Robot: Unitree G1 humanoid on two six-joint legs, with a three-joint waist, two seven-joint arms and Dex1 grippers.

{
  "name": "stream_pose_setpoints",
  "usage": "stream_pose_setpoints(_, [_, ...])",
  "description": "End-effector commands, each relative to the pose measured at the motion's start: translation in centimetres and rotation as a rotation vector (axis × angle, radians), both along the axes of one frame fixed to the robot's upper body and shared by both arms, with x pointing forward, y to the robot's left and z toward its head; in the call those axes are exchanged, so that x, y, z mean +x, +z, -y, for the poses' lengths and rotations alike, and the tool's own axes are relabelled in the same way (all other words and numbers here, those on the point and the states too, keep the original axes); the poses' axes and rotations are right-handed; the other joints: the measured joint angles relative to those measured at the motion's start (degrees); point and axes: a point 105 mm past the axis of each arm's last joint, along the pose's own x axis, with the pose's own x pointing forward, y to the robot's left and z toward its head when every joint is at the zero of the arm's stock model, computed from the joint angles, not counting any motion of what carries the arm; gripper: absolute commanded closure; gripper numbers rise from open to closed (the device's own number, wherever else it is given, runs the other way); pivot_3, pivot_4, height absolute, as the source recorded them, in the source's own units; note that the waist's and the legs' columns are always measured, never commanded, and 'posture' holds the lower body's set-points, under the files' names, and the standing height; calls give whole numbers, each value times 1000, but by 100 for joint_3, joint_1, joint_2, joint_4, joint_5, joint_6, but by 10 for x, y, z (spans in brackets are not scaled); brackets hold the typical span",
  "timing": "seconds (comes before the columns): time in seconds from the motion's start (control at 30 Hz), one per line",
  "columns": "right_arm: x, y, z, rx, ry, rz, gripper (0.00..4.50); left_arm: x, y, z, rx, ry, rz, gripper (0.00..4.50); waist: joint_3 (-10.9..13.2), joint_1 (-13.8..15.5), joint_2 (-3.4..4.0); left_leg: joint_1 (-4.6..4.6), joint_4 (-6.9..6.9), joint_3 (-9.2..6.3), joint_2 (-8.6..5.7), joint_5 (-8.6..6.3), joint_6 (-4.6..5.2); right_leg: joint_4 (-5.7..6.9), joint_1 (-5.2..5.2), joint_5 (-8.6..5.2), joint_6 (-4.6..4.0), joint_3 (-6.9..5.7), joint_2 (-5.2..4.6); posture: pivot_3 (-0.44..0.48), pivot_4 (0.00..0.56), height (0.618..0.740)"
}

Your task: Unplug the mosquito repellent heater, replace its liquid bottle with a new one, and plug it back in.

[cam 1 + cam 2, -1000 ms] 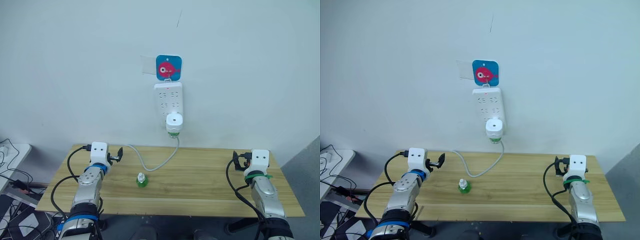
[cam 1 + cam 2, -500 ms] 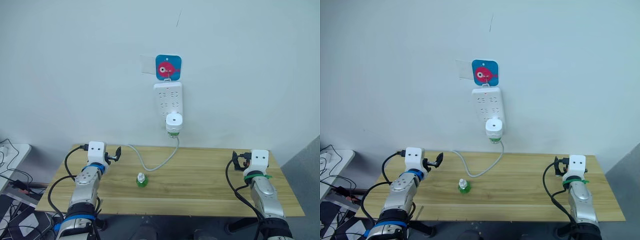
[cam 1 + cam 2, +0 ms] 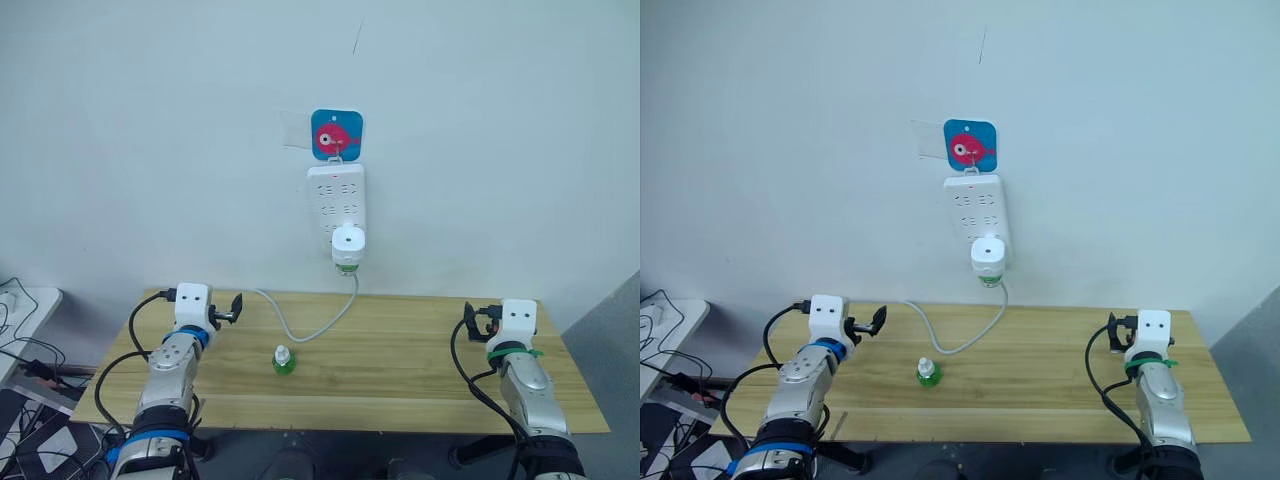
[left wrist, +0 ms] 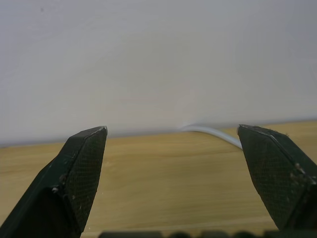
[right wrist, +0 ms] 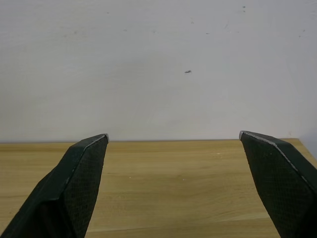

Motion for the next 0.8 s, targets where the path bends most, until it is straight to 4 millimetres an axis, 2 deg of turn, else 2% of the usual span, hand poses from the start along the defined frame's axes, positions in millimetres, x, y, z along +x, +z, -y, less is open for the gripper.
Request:
stream_pose_setpoints(0.03, [1,22,-13,-10,67,68,58,5,42,12,-61,-177,116,0,8,2,0,-2,0,-3,0,0,0,0,0,-1,-1,-2,0,377,60,740])
stream_pose_setpoints(0.17, [-7,39,-43,-8,222,77,58,-1,78,41,-19,-511,151,0,88,-13,19,-7,1,-23,2,0,0,4,-2,-28,-42,-19,5,379,87,740])
stream_pose_setpoints(0.3, [-14,58,-66,-22,361,84,58,1,104,56,-6,-684,156,0,181,-17,58,-4,8,-41,-1,1,1,4,16,-46,-21,-29,5,370,105,740])
stream_pose_setpoints(0.43, [-36,97,-112,-26,622,148,58,9,140,77,0,-849,199,0,344,-32,59,-1,13,-68,-2,1,2,1,32,-53,-17,-48,8,358,129,740])
stream_pose_setpoints(0.53, [-46,114,-126,-11,682,171,0,14,154,91,-44,-919,218,590,415,-77,55,-10,15,-93,-1,1,2,2,34,-48,-20,-72,9,345,146,740])
stream_pose_setpoints(0.67, [-51,135,-140,23,717,208,0,23,164,106,-42,-968,230,1880,535,-160,53,-3,15,-137,-1,1,2,-8,66,-39,-34,-116,4,325,168,740])
stream_pose_setpoints(0.8, [-55,152,-153,35,763,242,0,36,170,114,-54,-965,246,1880,646,-198,56,-14,15,-197,-1,1,3,0,67,-48,-51,-166,6,302,181,740])
